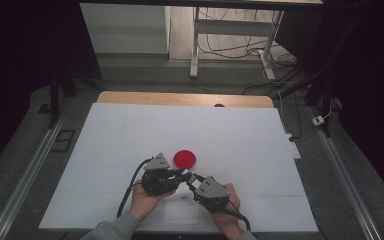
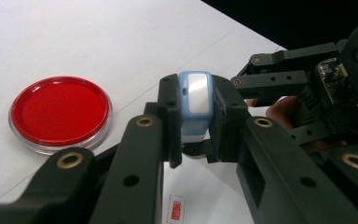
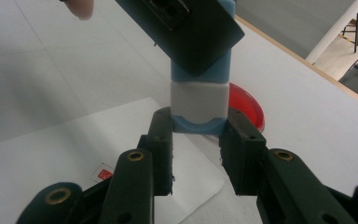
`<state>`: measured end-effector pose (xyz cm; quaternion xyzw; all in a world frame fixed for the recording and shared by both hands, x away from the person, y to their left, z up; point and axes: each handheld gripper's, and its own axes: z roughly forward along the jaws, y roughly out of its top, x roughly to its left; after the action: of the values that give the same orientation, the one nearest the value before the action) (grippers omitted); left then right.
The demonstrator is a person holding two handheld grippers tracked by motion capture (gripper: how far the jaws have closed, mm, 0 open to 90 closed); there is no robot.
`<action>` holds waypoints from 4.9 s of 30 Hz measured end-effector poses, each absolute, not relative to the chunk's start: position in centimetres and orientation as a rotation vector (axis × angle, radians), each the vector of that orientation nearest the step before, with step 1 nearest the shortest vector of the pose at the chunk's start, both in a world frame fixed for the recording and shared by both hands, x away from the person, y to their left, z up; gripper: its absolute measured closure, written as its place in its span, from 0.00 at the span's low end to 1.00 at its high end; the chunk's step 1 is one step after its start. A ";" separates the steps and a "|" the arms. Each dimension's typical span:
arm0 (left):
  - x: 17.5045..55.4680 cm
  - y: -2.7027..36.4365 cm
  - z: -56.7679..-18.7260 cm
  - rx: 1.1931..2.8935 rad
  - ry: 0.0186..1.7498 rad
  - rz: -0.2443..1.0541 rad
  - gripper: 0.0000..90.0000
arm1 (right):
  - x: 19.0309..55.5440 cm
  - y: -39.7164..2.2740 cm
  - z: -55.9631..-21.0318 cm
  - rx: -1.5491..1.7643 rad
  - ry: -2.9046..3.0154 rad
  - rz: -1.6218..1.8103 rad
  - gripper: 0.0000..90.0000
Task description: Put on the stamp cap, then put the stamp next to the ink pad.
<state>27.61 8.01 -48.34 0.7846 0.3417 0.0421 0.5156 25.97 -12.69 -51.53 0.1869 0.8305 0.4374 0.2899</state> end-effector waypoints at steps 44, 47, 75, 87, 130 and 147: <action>28.0 9.6 -47.8 1.877 0.823 0.133 0.85 | 27.0 -19.6 -50.8 0.653 2.268 1.269 0.55; 27.9 9.8 -47.7 1.883 0.822 0.146 0.85 | 27.2 -21.3 -50.7 0.697 2.266 1.274 0.55; 28.3 12.4 -46.8 1.872 0.830 0.161 0.84 | 27.5 -27.6 -50.5 0.802 2.260 1.261 0.53; 28.5 13.1 -46.7 1.889 0.850 0.210 0.84 | 27.7 -27.8 -50.4 0.817 2.253 1.259 0.53; 31.9 14.4 -49.4 2.026 0.983 0.326 0.84 | 27.8 -28.0 -50.7 0.843 2.260 1.227 0.52; 32.6 13.3 -51.0 2.118 0.988 0.324 0.83 | 27.8 -28.0 -50.9 0.844 2.260 1.224 0.52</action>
<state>32.57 13.27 -51.01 0.8298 0.3872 0.1269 0.3814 27.81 -27.95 -50.86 0.3044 0.8157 0.4417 0.2163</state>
